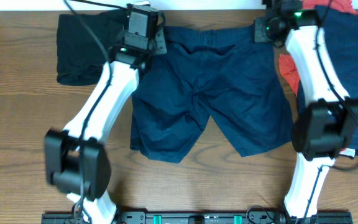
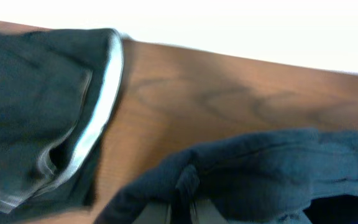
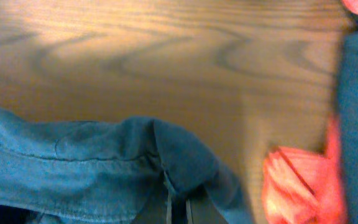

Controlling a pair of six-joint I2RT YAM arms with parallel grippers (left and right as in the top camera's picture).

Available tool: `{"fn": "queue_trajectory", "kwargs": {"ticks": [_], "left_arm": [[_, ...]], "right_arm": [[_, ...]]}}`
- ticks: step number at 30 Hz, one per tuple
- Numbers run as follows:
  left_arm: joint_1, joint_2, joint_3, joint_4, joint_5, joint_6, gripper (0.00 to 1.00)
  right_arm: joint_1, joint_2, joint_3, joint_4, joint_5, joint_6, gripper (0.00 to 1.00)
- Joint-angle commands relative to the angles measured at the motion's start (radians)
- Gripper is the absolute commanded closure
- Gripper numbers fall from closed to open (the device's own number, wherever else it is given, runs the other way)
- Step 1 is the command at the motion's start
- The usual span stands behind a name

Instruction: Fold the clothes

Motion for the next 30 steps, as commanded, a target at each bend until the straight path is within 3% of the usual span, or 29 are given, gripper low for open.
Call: {"fn": "queue_trajectory", "kwargs": {"ticks": [1,2,3,4,5,6,10,15,20,30], "left_arm": [[0.005,0.078,0.013,0.106,-0.016,-0.004,0.78],[0.005,0.102,0.013,0.153,-0.016,-0.004,0.62],[0.005,0.127,0.013,0.206,-0.016,-0.004,0.41],[0.005,0.145,0.013,0.248,-0.016,-0.001,0.12],[0.005,0.161,0.013,0.286,-0.016,-0.001,0.02],[0.005,0.175,0.013,0.328,-0.016,0.0,0.02],[0.007,0.179,0.013,0.395,-0.016,0.059,0.02],[0.007,0.113,0.013,0.249,-0.035,0.132,0.02],[0.007,0.003,0.013,-0.07,-0.038,0.135,0.02],[0.013,-0.111,0.013,-0.525,-0.008,0.135,0.02]], "right_arm": [[-0.002,0.08,0.007,0.093,-0.021,0.041,0.99],[-0.002,0.1,0.007,0.13,-0.021,0.045,0.98],[-0.002,0.124,0.007,0.183,-0.028,0.045,0.91],[-0.002,0.142,0.007,0.23,-0.036,0.044,0.83],[-0.002,0.159,0.007,0.284,-0.044,0.044,0.75],[-0.002,0.174,0.007,0.338,-0.047,0.043,0.57],[-0.002,0.176,0.009,0.425,-0.063,0.02,0.22],[-0.003,0.095,0.01,0.334,-0.117,-0.009,0.03],[0.005,-0.022,0.009,0.021,-0.185,-0.01,0.01],[0.107,-0.047,-0.013,-0.357,-0.256,-0.045,0.01]]}}
